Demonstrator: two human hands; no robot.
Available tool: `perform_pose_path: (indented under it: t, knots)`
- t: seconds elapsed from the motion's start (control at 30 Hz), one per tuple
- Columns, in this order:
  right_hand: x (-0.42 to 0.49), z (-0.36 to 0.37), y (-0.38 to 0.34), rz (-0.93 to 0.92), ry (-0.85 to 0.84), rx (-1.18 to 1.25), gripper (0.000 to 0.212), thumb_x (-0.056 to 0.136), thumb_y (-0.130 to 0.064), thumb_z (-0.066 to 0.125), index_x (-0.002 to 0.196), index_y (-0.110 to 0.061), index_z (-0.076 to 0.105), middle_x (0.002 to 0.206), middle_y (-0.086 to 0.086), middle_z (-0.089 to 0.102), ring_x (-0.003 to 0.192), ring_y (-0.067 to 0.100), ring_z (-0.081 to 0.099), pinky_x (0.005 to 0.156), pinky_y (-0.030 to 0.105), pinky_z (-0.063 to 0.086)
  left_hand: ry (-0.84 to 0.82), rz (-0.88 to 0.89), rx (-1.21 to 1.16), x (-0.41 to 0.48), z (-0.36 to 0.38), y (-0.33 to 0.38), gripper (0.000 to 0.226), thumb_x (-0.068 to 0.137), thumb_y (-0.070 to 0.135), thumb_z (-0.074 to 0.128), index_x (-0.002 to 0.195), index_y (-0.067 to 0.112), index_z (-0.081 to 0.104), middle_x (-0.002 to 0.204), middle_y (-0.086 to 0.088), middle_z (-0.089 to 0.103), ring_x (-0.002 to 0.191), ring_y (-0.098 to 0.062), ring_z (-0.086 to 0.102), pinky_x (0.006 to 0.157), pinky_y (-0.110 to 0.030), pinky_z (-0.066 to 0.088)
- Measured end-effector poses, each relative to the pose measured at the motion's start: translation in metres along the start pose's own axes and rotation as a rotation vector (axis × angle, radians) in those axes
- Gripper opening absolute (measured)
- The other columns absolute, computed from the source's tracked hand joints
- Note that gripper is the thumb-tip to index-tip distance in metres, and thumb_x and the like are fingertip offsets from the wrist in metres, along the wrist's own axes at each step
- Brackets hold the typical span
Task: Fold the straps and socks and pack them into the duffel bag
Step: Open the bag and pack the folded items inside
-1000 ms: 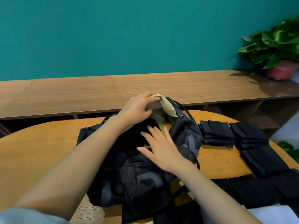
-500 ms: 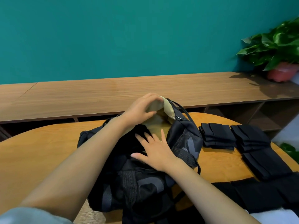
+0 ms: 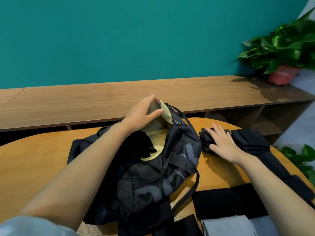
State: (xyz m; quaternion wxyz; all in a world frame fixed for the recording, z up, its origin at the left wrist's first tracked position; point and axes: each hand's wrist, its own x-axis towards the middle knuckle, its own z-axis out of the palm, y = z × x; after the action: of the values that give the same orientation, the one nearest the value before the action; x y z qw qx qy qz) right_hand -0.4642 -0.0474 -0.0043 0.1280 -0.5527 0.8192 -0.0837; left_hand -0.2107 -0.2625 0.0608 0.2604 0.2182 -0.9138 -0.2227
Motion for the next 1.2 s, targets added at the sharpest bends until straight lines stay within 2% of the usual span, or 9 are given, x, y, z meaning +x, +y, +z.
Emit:
perform_pose_path:
  t: [0.1,0.2,0.27,0.37,0.5,0.63,0.77,0.93,1.2]
  knots:
    - [0.004,-0.007,-0.003,0.050,-0.227,-0.235,0.101,0.085,-0.037,0.065,0.155,-0.032,-0.007,0.163,0.009,-0.010,0.149,0.033,-0.002,0.116,0.048,0.016,0.010,0.000,0.009,0.002,-0.001,-0.003,0.017,0.096,0.045,0.050,0.107,0.034,0.044,0.112,0.012,0.054,0.098,-0.009,0.049,0.086,-0.037,0.042]
    - [0.003,-0.015,-0.007,0.060,-0.252,-0.423,0.115,0.077,-0.052,0.074,0.155,-0.030,-0.009,0.155,0.011,0.022,0.138,0.033,0.021,0.107,0.042,0.034,0.016,-0.005,0.001,0.002,0.001,-0.005,0.014,0.097,0.043,0.050,0.106,0.035,0.042,0.104,0.015,0.053,0.086,0.001,0.047,0.077,-0.032,0.037]
    - [0.001,-0.012,-0.008,0.058,-0.199,-0.481,0.117,0.070,-0.069,0.071,0.155,-0.029,0.002,0.142,0.010,0.037,0.131,0.031,0.028,0.104,0.039,0.034,0.017,-0.012,-0.004,0.002,0.002,-0.005,0.014,0.097,0.042,0.050,0.106,0.035,0.043,0.098,0.020,0.050,0.082,0.010,0.046,0.072,-0.029,0.032]
    - [-0.001,0.004,-0.005,0.049,-0.138,-0.437,0.117,0.062,-0.078,0.068,0.153,-0.029,0.012,0.141,0.011,0.037,0.132,0.033,0.030,0.109,0.044,0.027,0.016,-0.004,-0.017,0.000,0.002,-0.006,0.015,0.097,0.042,0.050,0.107,0.034,0.044,0.103,0.016,0.052,0.083,0.012,0.047,0.071,-0.029,0.033]
    - [-0.004,0.015,-0.001,0.083,-0.138,-0.157,0.121,0.062,-0.067,0.078,0.154,-0.035,0.006,0.152,0.012,0.029,0.136,0.037,0.030,0.111,0.049,0.030,0.008,-0.015,-0.019,-0.003,-0.001,-0.007,0.017,0.098,0.043,0.049,0.110,0.032,0.047,0.107,0.014,0.055,0.085,0.003,0.049,0.073,-0.030,0.037]
    - [-0.011,0.015,-0.002,0.123,-0.132,-0.132,0.113,0.068,-0.051,0.075,0.153,-0.040,0.001,0.132,0.011,0.046,0.122,0.036,0.041,0.099,0.044,0.040,0.003,-0.030,-0.029,-0.005,-0.005,-0.004,0.017,0.098,0.039,0.050,0.111,0.027,0.049,0.088,0.023,0.050,0.073,0.010,0.046,0.064,-0.025,0.033]
    - [-0.015,0.014,-0.009,0.158,-0.140,-0.140,0.115,0.065,-0.050,0.077,0.152,-0.040,0.003,0.120,0.009,0.051,0.116,0.036,0.046,0.093,0.043,0.043,-0.003,-0.032,-0.021,-0.009,-0.010,0.000,0.019,0.097,0.044,0.049,0.111,0.030,0.049,0.100,0.012,0.057,0.069,-0.001,0.046,0.068,-0.036,0.042]
    - [-0.021,0.014,-0.016,0.168,-0.025,-0.022,0.105,0.061,-0.040,0.081,0.148,-0.027,0.024,0.098,0.003,0.061,0.085,0.025,0.060,0.072,0.036,0.053,-0.015,-0.048,-0.022,-0.013,-0.014,0.002,0.032,0.088,0.062,0.039,0.109,0.038,0.047,0.113,0.008,0.060,0.099,-0.018,0.057,0.089,-0.048,0.046]
    - [-0.040,0.030,-0.020,0.292,0.184,0.123,0.087,0.065,-0.032,0.083,0.139,-0.031,0.037,0.102,0.006,0.065,0.089,0.029,0.061,0.073,0.035,0.050,-0.032,-0.084,-0.049,-0.019,-0.019,0.009,0.037,0.085,0.065,0.037,0.109,0.040,0.049,0.119,0.011,0.059,0.109,-0.013,0.055,0.096,-0.045,0.045]
